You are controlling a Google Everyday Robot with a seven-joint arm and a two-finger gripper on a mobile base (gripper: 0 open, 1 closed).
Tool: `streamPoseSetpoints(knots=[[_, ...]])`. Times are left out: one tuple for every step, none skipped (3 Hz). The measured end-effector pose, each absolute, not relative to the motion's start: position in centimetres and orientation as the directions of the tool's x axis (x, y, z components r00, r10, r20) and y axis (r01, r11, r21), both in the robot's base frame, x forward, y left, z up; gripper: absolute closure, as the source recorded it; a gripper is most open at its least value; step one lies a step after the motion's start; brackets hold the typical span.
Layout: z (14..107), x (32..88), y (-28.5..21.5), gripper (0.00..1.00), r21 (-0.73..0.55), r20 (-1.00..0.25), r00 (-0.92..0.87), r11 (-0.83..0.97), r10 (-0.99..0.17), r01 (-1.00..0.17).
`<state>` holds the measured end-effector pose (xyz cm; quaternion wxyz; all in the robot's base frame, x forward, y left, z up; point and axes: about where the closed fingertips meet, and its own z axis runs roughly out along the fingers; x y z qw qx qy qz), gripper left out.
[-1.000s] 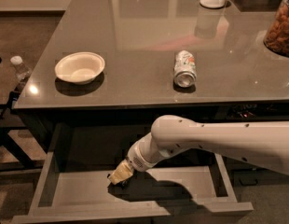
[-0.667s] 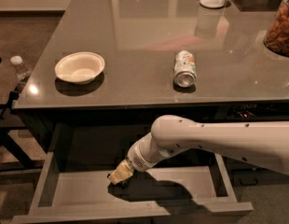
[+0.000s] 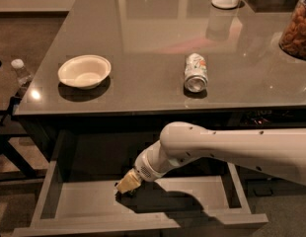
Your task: Place rxbar chocolate into top drawer
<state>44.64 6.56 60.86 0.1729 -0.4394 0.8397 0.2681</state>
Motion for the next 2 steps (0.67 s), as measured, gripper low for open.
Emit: streamPoseSetpoints(knots=[[60.86, 44.64, 6.56, 0.0, 0.298, -0.526, -0.554, 0.47, -0.645, -0.831], [60.86, 44.64, 6.56, 0.0, 0.298, -0.526, -0.554, 0.47, -0.645, -0.831]])
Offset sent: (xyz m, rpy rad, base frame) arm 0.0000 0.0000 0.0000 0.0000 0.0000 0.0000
